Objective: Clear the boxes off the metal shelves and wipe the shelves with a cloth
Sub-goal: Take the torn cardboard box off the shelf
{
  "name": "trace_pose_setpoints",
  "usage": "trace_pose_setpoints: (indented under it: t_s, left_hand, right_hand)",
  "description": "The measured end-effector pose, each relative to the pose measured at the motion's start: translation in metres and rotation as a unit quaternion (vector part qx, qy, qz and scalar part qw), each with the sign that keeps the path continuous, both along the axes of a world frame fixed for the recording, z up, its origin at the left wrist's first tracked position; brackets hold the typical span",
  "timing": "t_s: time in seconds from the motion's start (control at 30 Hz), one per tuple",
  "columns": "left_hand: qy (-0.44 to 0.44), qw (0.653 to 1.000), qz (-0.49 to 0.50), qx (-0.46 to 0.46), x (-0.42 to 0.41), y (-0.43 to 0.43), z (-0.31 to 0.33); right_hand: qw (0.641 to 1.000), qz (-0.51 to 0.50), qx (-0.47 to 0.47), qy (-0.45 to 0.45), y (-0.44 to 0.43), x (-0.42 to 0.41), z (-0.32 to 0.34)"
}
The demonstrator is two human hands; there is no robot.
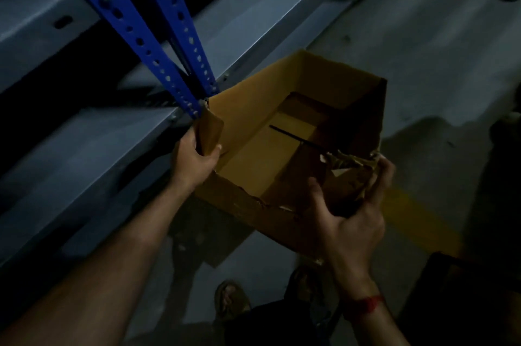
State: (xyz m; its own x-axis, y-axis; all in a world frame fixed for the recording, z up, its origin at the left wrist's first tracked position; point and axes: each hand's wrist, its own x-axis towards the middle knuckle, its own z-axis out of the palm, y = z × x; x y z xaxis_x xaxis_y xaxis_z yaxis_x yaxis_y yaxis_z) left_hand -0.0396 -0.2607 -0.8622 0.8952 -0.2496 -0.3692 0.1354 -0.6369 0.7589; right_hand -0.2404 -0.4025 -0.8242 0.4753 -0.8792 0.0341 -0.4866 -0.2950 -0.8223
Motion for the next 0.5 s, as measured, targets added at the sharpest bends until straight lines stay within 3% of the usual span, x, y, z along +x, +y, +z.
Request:
trace_pose_setpoints:
  t_s: [0.2, 0.5]
  left_hand:
    - [-0.025, 1.000, 0.005, 0.001, 0.026, -0.036, -0.086]
    - [0.108, 0.992, 0.055, 0.025, 0.050, -0.057, -0.167]
  right_hand:
    - [0.994, 0.004, 0.100, -0.052, -0.012, -0.003, -0.108]
    - [0.993, 0.055, 0.074, 0.073, -0.017, 0.015, -0.185]
